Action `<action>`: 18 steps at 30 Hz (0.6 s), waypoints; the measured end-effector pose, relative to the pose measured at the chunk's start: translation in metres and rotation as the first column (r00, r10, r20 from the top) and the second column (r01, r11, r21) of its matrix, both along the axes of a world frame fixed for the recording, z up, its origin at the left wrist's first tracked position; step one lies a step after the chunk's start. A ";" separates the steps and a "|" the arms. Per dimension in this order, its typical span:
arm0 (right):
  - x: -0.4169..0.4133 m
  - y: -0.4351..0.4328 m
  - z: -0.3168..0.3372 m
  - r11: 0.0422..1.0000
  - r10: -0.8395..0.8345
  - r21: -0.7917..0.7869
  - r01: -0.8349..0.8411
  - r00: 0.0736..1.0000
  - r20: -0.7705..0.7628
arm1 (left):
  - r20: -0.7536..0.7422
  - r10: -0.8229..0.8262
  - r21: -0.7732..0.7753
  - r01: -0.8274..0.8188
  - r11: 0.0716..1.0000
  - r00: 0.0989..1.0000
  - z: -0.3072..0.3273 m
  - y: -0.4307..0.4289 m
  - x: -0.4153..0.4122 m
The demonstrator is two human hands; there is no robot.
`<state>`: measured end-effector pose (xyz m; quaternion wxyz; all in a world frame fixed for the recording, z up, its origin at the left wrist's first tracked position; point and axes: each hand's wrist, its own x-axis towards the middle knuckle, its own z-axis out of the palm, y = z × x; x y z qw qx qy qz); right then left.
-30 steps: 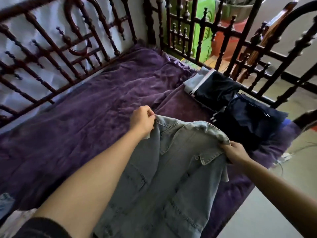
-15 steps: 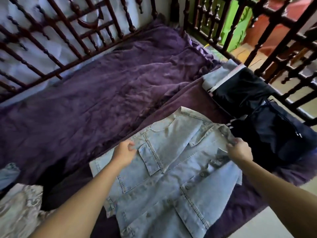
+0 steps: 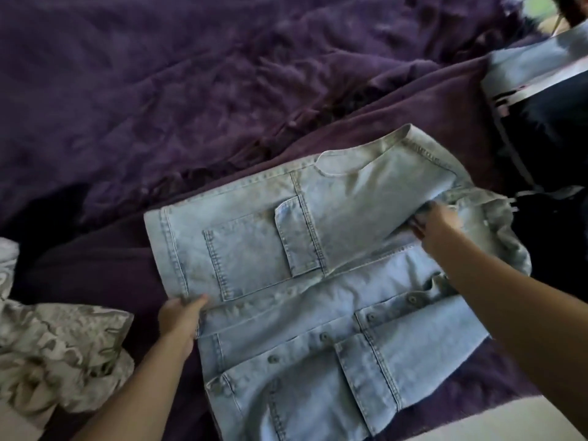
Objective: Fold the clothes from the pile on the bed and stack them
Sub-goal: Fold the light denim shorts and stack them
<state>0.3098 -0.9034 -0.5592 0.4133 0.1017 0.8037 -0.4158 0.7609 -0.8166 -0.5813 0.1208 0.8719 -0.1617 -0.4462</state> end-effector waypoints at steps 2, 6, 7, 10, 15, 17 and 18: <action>-0.011 -0.007 0.017 0.997 -0.018 -0.078 0.008 0.991 -0.135 | 0.043 0.060 -0.035 -0.059 0.998 0.997 0.000 -0.008 0.004; -0.044 -0.004 0.052 0.991 0.125 0.078 -0.106 0.944 -0.307 | 0.100 0.046 -0.013 -0.045 0.999 0.994 0.006 -0.026 0.005; -0.050 0.004 0.052 0.981 0.185 0.117 -0.154 0.919 -0.348 | 0.078 0.024 -0.017 -0.023 1.000 0.997 0.005 -0.027 0.005; -0.066 0.033 0.038 0.853 0.435 0.453 -0.258 0.832 -0.345 | 0.080 -0.060 0.035 0.057 0.998 0.995 0.003 -0.023 -0.003; -0.046 0.052 0.033 0.687 0.634 0.649 -0.326 0.705 -0.318 | 0.321 -0.181 -0.033 0.202 0.979 0.930 0.015 -0.009 -0.002; -0.036 0.043 0.032 0.693 0.658 0.614 -0.378 0.681 -0.322 | 0.419 -0.247 -0.024 0.283 0.959 0.874 0.020 -0.010 0.004; -0.030 0.041 0.034 0.701 0.660 0.597 -0.391 0.672 -0.335 | 0.430 -0.254 -0.038 0.299 0.954 0.866 0.023 -0.011 0.004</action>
